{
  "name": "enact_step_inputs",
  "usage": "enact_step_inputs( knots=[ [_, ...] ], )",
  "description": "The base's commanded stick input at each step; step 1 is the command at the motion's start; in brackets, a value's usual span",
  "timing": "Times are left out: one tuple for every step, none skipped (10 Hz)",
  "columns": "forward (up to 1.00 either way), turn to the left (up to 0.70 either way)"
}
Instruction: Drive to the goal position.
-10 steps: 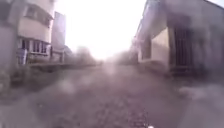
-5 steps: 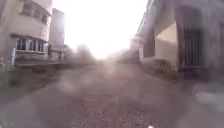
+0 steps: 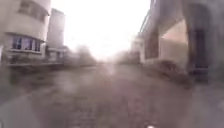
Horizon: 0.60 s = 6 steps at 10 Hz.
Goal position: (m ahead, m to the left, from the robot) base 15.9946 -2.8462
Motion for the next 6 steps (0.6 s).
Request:
enact_step_inputs(
  knots=[
    [1.0, 0.0],
    [1.0, 0.0],
    [1.0, 0.0],
    [1.0, 0.0],
    [1.0, 0.0],
    [1.0, 0.0]
  ],
)
